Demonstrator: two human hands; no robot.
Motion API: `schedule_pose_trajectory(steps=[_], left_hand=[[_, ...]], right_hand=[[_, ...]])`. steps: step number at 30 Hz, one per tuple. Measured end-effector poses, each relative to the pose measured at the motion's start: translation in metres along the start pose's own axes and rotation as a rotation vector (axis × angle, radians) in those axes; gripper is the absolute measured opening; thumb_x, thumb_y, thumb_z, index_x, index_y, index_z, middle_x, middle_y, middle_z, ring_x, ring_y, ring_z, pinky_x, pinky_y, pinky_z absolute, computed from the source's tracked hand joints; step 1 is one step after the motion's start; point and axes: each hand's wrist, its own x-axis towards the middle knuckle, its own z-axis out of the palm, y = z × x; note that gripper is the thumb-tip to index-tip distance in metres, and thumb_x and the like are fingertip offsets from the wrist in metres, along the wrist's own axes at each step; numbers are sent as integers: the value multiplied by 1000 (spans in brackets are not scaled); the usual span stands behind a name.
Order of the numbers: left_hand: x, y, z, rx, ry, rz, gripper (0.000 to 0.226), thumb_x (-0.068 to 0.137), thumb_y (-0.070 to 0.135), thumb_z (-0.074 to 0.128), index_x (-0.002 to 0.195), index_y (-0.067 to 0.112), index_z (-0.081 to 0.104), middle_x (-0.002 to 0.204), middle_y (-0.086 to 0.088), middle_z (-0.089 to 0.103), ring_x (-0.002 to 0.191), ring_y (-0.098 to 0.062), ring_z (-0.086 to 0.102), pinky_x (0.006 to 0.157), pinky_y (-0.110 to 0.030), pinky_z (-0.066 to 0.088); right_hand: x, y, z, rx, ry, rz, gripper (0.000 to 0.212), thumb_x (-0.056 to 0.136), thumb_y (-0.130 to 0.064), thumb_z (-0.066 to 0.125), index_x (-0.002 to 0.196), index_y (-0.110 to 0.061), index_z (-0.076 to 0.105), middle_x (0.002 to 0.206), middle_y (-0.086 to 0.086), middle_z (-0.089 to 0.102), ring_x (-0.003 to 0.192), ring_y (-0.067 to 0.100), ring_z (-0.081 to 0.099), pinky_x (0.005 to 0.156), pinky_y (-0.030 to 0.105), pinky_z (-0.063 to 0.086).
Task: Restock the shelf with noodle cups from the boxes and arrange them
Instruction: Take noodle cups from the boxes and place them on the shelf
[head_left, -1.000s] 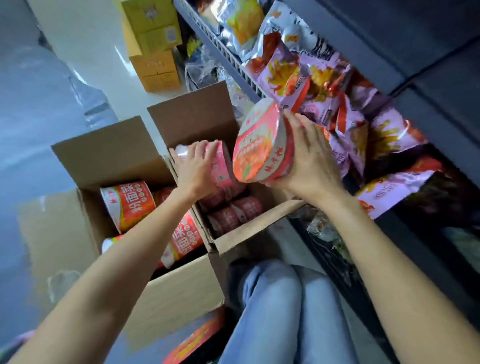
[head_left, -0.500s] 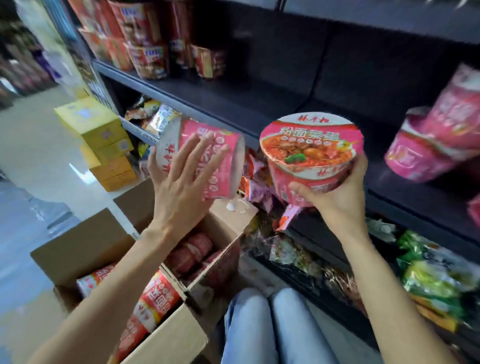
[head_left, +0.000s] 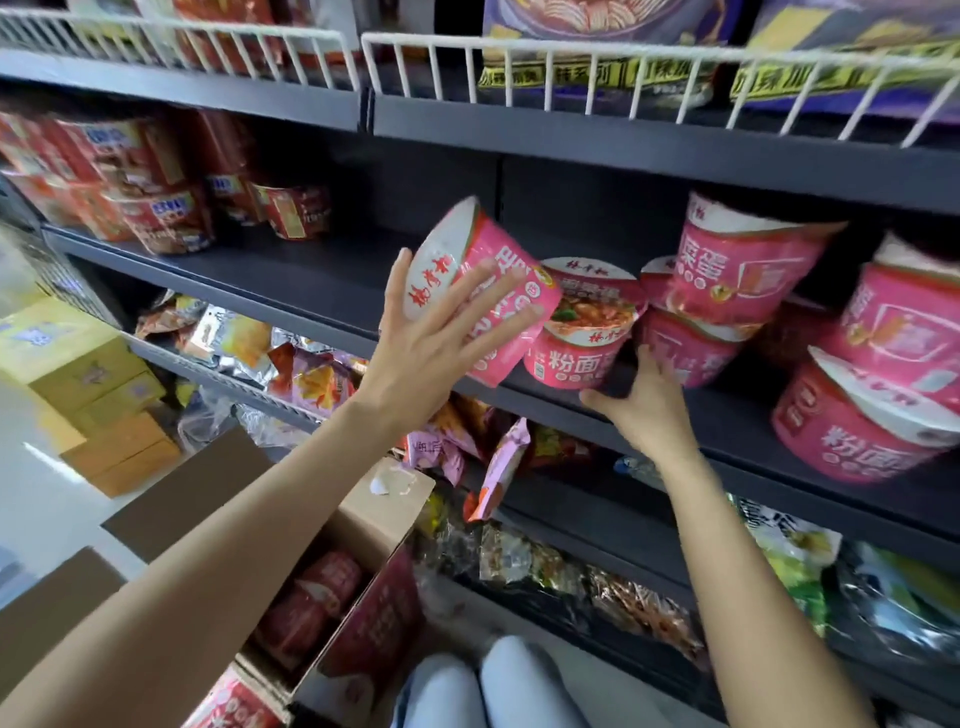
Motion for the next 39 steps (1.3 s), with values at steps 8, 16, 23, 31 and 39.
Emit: schedule_pose_trajectory(steps=[8, 16, 23, 31, 39], left_hand=[[23, -15, -7, 189, 173, 192, 88, 86, 15, 58, 152, 35, 2, 159, -1, 5, 147, -23, -3, 109, -66, -8], [2, -6, -6, 34, 377, -93, 83, 84, 29, 72, 149, 30, 21, 156, -1, 12, 148, -18, 1, 113, -58, -5], [-11, 44, -45, -1808, -59, -1168, 73, 75, 74, 55, 134, 31, 44, 128, 11, 58, 117, -5, 54, 106, -41, 39], [43, 22, -21, -1767, 104, -846, 70, 85, 19, 71, 142, 28, 32, 128, 11, 57, 114, 0, 57, 89, -18, 49], [87, 61, 31, -1673, 42, -947, 81, 81, 34, 74, 146, 25, 26, 128, 17, 50, 110, 9, 53, 92, -23, 50]], right_hand=[[-19, -88, -37, 274, -211, -384, 128, 56, -60, 79, 151, -37, -5, 159, -9, 13, 144, 9, 19, 115, 37, 27], [-27, -69, -24, 359, -198, -313, 123, 55, -52, 87, 150, -33, 11, 145, -12, 39, 128, 2, 43, 105, 33, 43], [-41, -70, -14, 699, -206, -132, 99, 60, -50, 76, 145, -29, 29, 130, -14, 54, 118, 0, 52, 101, 27, 43], [8, -59, -32, 55, -8, -281, 92, 67, -78, 59, 142, -31, 34, 140, 6, 38, 133, 26, 30, 108, 45, 28], [16, -30, -16, -100, 284, -159, 58, 95, -29, 56, 145, -13, 33, 143, 13, 39, 130, 29, 38, 104, 35, 33]])
